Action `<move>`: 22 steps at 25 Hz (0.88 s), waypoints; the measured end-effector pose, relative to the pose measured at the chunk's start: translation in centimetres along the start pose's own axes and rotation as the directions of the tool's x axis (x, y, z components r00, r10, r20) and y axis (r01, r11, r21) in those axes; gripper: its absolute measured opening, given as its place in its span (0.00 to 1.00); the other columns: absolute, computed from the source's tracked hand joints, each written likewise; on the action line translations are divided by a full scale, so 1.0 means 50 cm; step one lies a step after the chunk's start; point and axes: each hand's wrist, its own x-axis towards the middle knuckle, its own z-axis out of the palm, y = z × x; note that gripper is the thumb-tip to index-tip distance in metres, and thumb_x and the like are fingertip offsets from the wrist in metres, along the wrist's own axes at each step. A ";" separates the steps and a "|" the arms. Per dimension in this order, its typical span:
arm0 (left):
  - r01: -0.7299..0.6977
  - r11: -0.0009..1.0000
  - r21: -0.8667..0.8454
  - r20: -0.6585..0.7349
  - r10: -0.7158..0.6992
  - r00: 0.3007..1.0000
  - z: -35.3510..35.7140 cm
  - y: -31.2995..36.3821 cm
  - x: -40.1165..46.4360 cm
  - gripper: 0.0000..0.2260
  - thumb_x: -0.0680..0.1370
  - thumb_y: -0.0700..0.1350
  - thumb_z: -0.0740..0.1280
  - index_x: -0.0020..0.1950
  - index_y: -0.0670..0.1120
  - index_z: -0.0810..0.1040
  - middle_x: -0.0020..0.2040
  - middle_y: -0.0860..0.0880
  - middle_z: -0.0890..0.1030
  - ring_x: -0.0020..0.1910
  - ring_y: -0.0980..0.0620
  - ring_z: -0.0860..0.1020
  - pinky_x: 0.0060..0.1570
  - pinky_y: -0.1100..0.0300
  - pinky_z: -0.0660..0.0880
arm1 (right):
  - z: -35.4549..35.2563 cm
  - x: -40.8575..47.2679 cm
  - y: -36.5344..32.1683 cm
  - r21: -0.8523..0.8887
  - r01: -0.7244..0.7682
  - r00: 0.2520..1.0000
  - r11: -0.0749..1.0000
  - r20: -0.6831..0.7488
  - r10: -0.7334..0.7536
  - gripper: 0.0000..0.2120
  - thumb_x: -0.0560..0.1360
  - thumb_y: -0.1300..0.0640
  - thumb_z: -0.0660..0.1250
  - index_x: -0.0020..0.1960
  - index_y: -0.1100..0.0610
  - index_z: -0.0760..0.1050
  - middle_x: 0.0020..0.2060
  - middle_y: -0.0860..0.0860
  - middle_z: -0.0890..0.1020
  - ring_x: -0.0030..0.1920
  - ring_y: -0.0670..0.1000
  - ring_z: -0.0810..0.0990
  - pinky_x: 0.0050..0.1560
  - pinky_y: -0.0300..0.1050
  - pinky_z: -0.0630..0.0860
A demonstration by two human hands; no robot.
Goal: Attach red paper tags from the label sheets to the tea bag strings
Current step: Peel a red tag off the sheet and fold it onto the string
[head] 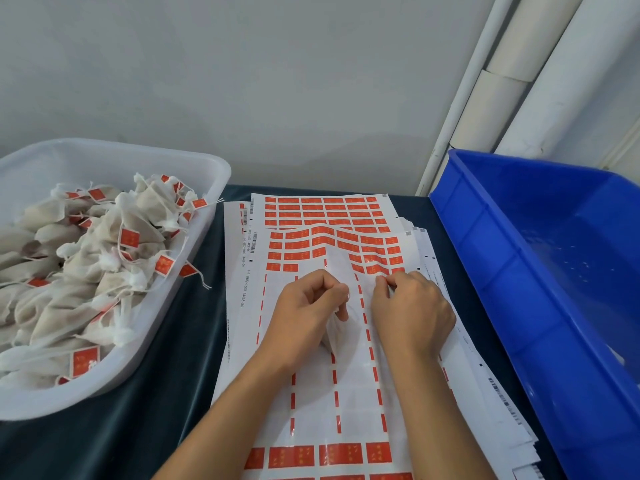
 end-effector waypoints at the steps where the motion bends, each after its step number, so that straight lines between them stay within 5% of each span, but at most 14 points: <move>1: -0.002 1.000 0.000 0.000 0.002 1.000 0.000 0.000 0.000 0.12 0.84 0.46 0.66 0.41 0.47 0.81 0.38 0.51 0.84 0.41 0.56 0.81 0.44 0.71 0.76 | 0.001 0.000 0.001 -0.001 0.000 1.000 1.000 0.000 0.000 0.17 0.80 0.41 0.66 0.57 0.52 0.84 0.48 0.49 0.86 0.40 0.48 0.80 0.44 0.44 0.79; 16: -0.022 1.000 -0.018 0.000 0.022 1.000 0.000 -0.007 0.003 0.12 0.83 0.48 0.66 0.41 0.48 0.82 0.38 0.52 0.84 0.42 0.56 0.81 0.44 0.72 0.77 | -0.004 -0.002 -0.004 -0.047 0.019 1.000 0.999 -0.010 -0.019 0.18 0.79 0.40 0.66 0.60 0.51 0.81 0.52 0.48 0.85 0.44 0.49 0.82 0.46 0.43 0.77; 22: -0.020 1.000 -0.020 -0.003 0.019 1.000 0.001 -0.006 0.003 0.12 0.83 0.48 0.67 0.41 0.48 0.82 0.38 0.51 0.84 0.42 0.56 0.81 0.45 0.73 0.76 | 0.000 0.005 0.006 -0.048 0.029 1.000 0.998 -0.003 -0.029 0.16 0.80 0.40 0.65 0.56 0.50 0.82 0.49 0.47 0.86 0.38 0.46 0.75 0.41 0.40 0.74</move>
